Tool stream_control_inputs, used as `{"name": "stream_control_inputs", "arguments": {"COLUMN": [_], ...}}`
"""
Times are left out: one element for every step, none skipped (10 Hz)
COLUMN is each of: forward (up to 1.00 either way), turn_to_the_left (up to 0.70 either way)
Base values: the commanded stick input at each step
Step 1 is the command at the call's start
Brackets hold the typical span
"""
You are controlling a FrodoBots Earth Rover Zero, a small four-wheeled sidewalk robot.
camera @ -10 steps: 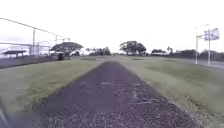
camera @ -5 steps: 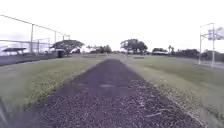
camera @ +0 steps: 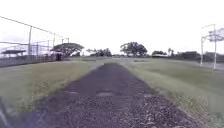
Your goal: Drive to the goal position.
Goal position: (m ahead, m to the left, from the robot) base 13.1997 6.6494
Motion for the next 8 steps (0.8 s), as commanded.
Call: {"name": "stream_control_inputs", "arguments": {"forward": [0.70,0.70,0.70,0.70,0.70,0.70,0.70,0.70], "turn_to_the_left": [0.00,0.00,0.00,0.00,0.00,0.00,0.00,0.00]}}
